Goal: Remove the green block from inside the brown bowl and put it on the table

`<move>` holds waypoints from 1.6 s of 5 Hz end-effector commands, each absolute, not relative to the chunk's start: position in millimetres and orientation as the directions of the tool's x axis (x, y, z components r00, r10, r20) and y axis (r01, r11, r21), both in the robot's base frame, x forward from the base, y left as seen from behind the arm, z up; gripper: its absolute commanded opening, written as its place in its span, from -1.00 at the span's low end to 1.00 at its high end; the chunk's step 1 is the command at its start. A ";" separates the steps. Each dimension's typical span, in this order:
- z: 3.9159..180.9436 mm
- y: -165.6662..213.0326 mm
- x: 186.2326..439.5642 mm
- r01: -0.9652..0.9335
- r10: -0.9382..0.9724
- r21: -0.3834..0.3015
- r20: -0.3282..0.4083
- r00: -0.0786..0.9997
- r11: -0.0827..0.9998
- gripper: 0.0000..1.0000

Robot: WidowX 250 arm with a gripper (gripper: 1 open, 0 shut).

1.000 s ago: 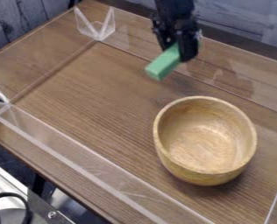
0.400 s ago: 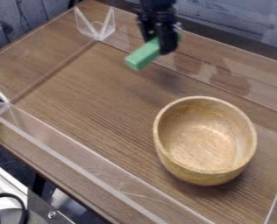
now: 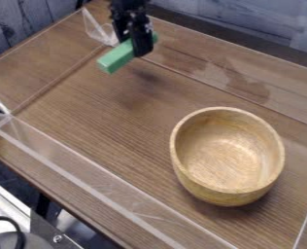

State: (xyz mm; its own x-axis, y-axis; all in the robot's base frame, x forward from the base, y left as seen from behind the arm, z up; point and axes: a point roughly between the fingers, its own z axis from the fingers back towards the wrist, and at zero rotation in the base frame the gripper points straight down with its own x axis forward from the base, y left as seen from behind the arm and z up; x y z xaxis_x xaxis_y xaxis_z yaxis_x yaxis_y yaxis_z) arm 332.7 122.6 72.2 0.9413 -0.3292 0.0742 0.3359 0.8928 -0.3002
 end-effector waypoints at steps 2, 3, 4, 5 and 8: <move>64.9 124.7 334.2 0.363 -0.360 -0.245 0.058 0.931 0.899 -1.00; 66.6 123.3 330.0 0.383 -0.383 -0.242 0.048 0.923 0.892 -1.00; 72.2 122.4 324.3 0.386 -0.387 -0.253 0.048 0.921 0.887 -1.00; 78.1 121.7 318.5 0.389 -0.391 -0.263 0.048 0.919 0.883 -1.00; 56.2 133.5 322.8 0.421 -0.422 -0.236 0.048 0.905 0.876 -1.00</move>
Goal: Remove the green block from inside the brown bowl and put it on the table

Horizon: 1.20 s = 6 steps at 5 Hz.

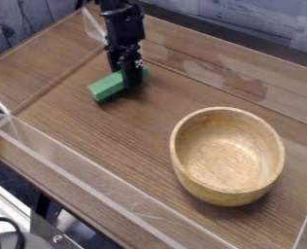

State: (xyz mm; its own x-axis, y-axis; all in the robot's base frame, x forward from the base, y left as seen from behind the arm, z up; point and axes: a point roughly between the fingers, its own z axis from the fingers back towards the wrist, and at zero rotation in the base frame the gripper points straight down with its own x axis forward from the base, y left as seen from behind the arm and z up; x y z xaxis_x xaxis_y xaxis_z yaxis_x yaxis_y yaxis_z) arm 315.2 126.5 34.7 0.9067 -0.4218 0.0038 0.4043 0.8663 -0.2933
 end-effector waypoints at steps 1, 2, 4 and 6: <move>59.5 137.4 322.1 0.456 -0.453 -0.224 0.067 0.889 0.862 -1.00; 62.3 141.3 321.5 0.490 -0.483 -0.211 0.086 0.871 0.846 -1.00; 54.8 130.5 322.0 0.437 -0.424 -0.230 0.107 0.900 0.870 -1.00; 65.1 123.7 336.4 0.403 -0.384 -0.250 0.124 0.915 0.881 -1.00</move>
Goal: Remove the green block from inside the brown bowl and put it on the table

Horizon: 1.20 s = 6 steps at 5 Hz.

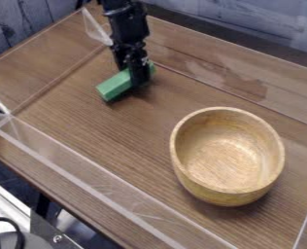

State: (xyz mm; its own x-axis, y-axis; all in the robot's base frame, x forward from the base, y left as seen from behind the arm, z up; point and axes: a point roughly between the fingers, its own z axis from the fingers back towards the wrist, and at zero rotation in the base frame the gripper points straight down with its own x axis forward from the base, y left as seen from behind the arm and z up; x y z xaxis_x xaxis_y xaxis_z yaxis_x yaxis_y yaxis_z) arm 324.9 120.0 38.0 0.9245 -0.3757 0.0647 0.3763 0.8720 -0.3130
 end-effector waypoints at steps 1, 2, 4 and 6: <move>71.9 128.9 340.6 0.404 -0.376 -0.259 0.151 0.914 0.877 -1.00; 75.5 135.0 344.9 0.406 -0.370 -0.267 0.175 0.912 0.874 -1.00; 66.2 154.6 345.9 0.394 -0.359 -0.284 0.168 0.918 0.874 -1.00; 58.7 158.4 344.6 0.394 -0.348 -0.293 0.198 0.916 0.871 -1.00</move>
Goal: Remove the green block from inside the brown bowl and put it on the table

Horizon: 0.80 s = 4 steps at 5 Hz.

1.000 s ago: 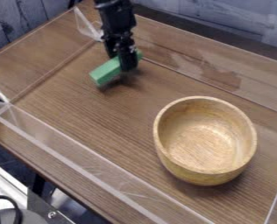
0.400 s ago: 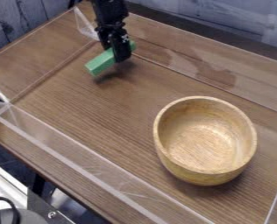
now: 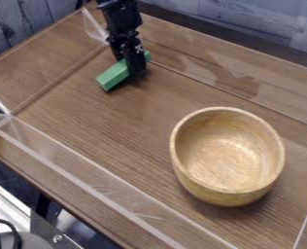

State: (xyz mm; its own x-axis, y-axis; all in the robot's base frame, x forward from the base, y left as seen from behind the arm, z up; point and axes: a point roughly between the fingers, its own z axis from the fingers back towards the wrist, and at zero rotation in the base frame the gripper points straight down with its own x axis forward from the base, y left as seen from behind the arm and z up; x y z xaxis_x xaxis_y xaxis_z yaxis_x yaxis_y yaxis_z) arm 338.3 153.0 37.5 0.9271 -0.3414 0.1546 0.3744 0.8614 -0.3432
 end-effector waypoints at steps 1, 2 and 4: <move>57.7 163.0 343.7 0.402 -0.345 -0.289 0.230 0.910 0.869 -1.00; 57.5 167.0 342.9 0.410 -0.341 -0.286 0.262 0.903 0.866 -1.00; 61.4 176.2 340.4 0.368 -0.314 -0.260 0.228 0.922 0.893 -1.00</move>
State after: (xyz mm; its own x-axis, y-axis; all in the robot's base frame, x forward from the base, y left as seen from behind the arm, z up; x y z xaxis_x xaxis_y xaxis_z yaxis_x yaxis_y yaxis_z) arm 333.5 165.4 33.5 0.9331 -0.3122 0.1784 0.3557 0.8734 -0.3325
